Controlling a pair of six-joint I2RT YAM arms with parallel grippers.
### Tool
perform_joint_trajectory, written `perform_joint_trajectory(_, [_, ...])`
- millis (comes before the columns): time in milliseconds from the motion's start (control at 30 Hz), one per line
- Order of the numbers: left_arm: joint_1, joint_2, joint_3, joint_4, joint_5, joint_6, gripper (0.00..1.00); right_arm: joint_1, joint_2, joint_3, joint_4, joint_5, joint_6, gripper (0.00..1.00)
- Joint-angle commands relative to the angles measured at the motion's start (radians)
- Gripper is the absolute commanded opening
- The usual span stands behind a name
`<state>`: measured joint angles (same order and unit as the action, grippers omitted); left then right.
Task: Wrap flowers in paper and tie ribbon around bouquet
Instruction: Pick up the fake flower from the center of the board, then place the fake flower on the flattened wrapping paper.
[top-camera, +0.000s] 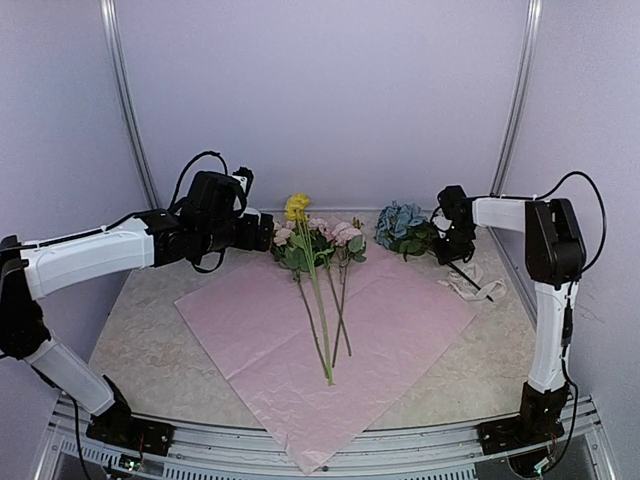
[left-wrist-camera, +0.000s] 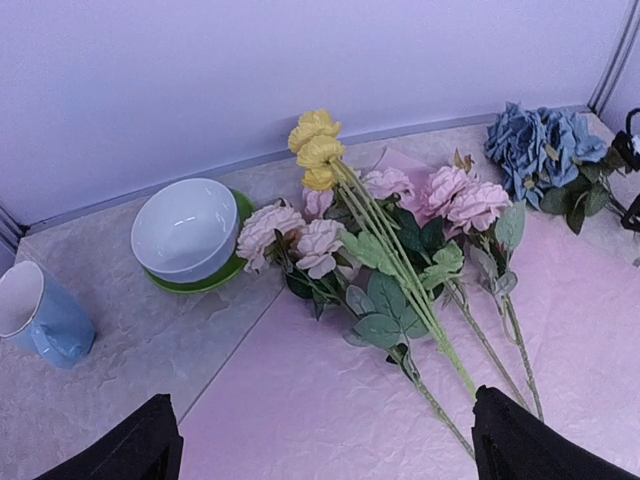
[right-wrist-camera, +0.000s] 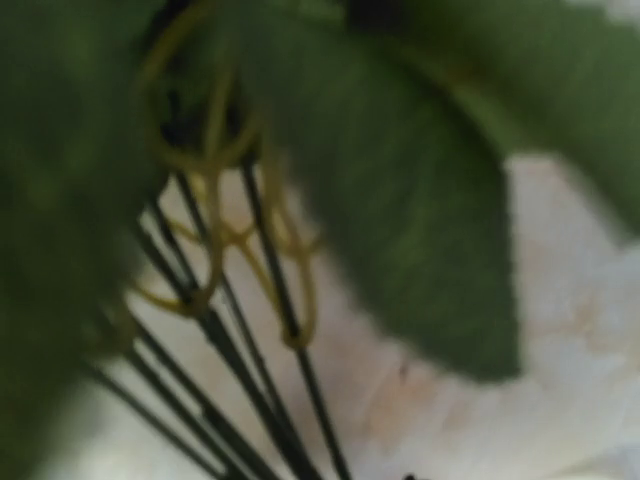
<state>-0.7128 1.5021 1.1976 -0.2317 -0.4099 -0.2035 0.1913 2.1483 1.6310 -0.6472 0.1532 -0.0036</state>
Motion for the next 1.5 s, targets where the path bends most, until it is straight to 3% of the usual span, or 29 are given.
perform_joint_trajectory(0, [-0.067, 0.02, 0.031, -0.015, -0.087, 0.075, 0.99, -0.001, 0.053, 0.053, -0.025, 0.068, -0.052, 0.33])
perform_joint_trajectory(133, [-0.08, 0.02, 0.028, -0.004, -0.088, 0.071, 0.99, 0.0, 0.055, 0.059, 0.019, 0.078, -0.099, 0.26])
perform_joint_trajectory(300, [-0.096, 0.009, 0.023, -0.005, -0.134, 0.069, 0.99, 0.0, 0.086, 0.106, 0.008, 0.099, -0.139, 0.29])
perform_joint_trajectory(367, [-0.1, 0.002, 0.016, 0.002, -0.134, 0.075, 0.99, 0.0, 0.089, 0.121, 0.016, 0.08, -0.156, 0.21])
perform_joint_trajectory(467, [-0.105, 0.004, 0.012, 0.003, -0.143, 0.075, 0.99, 0.0, 0.094, 0.138, 0.016, 0.059, -0.176, 0.0])
perform_joint_trajectory(667, [-0.127, 0.006, 0.013, 0.003, -0.184, 0.092, 0.99, -0.001, 0.018, 0.144, 0.007, 0.101, -0.166, 0.0])
perform_joint_trajectory(833, [-0.139, 0.015, 0.02, 0.007, -0.194, 0.098, 0.99, 0.005, -0.18, 0.056, 0.085, 0.159, -0.135, 0.0])
perform_joint_trajectory(1133, [-0.192, 0.011, 0.018, 0.041, -0.217, 0.117, 0.99, 0.009, -0.693, -0.41, 0.635, 0.317, -0.118, 0.0])
perform_joint_trajectory(1300, [-0.218, -0.001, 0.003, 0.068, -0.232, 0.127, 0.99, 0.009, -1.017, -0.787, 1.146, 0.013, -0.124, 0.0])
perform_joint_trajectory(1467, [-0.243, -0.024, -0.018, 0.1, -0.226, 0.131, 0.99, 0.009, -1.119, -0.868, 1.248, -0.231, -0.049, 0.0])
